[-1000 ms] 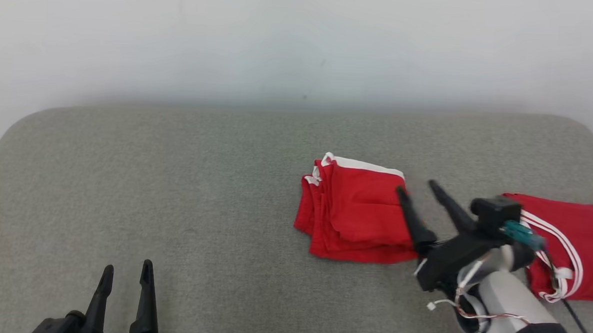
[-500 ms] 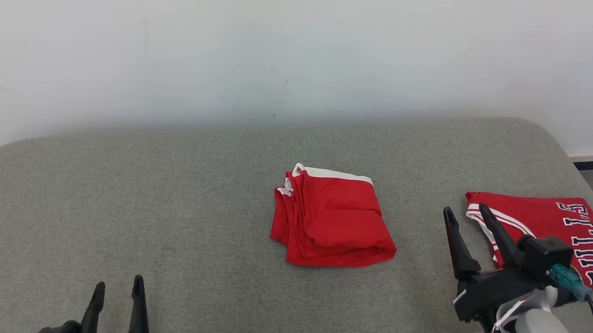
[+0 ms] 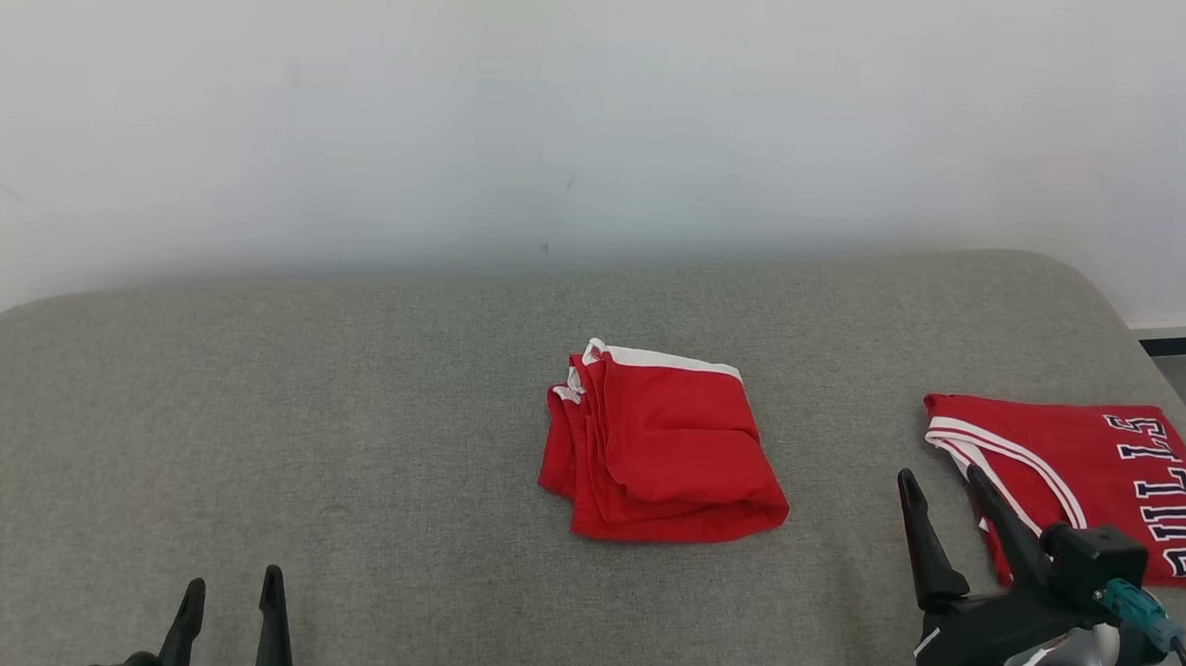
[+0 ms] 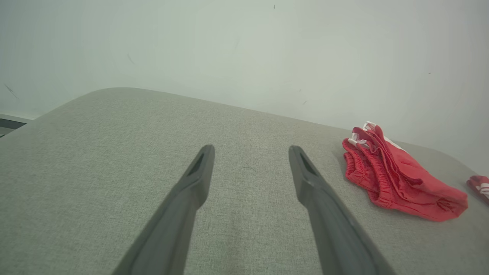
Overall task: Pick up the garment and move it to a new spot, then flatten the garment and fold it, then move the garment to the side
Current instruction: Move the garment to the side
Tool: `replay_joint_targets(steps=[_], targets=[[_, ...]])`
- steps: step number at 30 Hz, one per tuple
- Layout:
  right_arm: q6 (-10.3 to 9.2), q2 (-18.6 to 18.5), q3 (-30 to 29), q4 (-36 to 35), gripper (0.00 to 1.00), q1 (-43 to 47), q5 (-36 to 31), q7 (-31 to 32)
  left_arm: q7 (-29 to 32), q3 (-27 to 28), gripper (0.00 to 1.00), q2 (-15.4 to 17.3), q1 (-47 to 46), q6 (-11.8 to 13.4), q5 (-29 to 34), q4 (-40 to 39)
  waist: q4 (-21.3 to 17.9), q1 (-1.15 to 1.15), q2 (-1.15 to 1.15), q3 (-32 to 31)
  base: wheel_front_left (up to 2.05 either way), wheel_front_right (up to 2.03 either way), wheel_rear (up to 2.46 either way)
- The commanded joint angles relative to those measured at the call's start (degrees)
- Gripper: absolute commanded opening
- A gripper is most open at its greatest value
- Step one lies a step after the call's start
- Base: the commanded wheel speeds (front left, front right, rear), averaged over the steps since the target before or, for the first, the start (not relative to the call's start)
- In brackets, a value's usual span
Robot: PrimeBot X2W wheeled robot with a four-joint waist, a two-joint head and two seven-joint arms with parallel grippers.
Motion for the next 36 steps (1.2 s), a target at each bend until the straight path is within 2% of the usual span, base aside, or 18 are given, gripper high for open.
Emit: replay_joint_targets(steps=[1, 28, 32, 36], targets=[[-0.16, 0.46, -0.3, 0.41, 1.0, 0.65, 0.41, -0.18, 0.01, 0.34, 1.0, 0.03, 0.31, -0.23, 0.87, 0.08, -0.15, 0.0, 0.0, -0.03, 0.0, 0.0, 0.0], [-0.17, 1.61, -0.08, 1.72, 1.0, -1.68, -1.11, 1.02, 0.02, -0.78, 1.0, 0.03, -0.3, -0.04, 0.34, -0.33, 0.58, 0.0, 0.0, 0.89, 0.0, 0.0, 0.0], [-0.17, 1.09, 1.2, 1.2, 1.0, -5.28, 0.27, 5.86, 0.02, -1.77, 1.0, 0.02, -0.38, 0.06, -0.06, -0.9, 1.58, 0.0, 0.0, 1.95, 0.0, 0.0, 0.0], [-0.17, 0.5, 1.88, 3.24, 1.0, -10.5, 2.78, 15.51, 0.02, -3.19, 1.0, 0.02, -1.02, 0.34, -0.48, -1.66, 3.42, 0.0, 0.0, 3.52, 0.0, 0.0, 0.0]])
